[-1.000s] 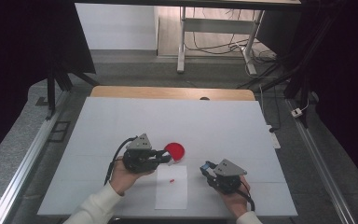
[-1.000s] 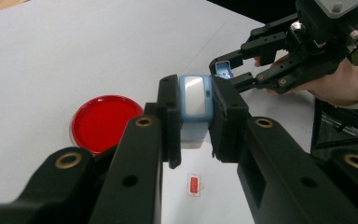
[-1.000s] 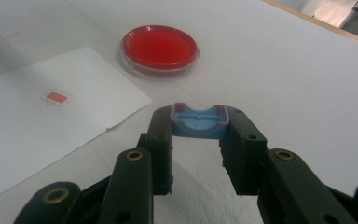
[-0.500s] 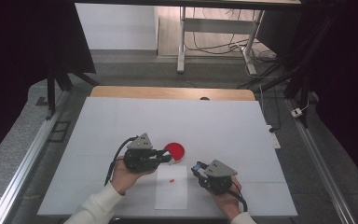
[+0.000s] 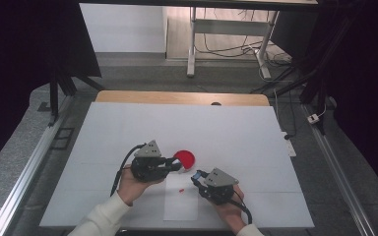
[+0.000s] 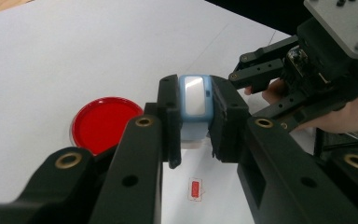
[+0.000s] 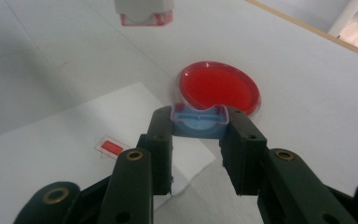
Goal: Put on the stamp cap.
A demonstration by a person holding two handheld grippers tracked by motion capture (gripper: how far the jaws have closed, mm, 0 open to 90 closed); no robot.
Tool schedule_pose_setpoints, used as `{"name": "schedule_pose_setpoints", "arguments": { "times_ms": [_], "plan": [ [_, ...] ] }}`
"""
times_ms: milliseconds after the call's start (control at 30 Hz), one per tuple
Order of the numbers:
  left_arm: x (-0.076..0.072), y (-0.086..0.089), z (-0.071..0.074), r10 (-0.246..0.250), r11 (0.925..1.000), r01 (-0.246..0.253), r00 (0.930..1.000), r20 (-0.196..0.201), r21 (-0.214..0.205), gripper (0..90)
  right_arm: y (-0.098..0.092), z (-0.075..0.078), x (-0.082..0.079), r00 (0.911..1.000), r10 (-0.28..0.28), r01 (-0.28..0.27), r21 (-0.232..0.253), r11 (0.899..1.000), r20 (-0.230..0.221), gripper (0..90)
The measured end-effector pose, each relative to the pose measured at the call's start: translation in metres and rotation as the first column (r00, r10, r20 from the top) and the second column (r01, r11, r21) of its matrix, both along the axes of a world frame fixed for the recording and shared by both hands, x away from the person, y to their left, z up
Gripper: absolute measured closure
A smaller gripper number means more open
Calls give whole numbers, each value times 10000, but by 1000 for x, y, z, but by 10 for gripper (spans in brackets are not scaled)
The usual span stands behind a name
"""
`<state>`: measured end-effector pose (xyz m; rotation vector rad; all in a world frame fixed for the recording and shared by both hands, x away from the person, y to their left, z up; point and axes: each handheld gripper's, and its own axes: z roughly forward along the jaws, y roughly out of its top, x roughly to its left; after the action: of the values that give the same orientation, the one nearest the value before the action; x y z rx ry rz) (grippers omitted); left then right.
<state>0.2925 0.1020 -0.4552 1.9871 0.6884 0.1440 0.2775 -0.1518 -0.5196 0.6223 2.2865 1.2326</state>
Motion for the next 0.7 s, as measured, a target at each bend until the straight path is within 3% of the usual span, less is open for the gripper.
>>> {"name": "schedule_pose_setpoints", "arguments": {
  "times_ms": [300,367,700],
  "plan": [
    [0,-3,-1,68,10000,-68,10000,38,-39,753,14,1,0,10000,97,-97,103,9999,3,646],
    [0,-3,-2,84,9999,-84,10000,46,-70,753,18,0,0,9998,176,-176,313,9994,11,647],
    [-1,-5,-2,326,9992,-327,9995,-28,-229,754,29,-1,0,9998,142,-145,311,9994,112,646]
  ]
}}
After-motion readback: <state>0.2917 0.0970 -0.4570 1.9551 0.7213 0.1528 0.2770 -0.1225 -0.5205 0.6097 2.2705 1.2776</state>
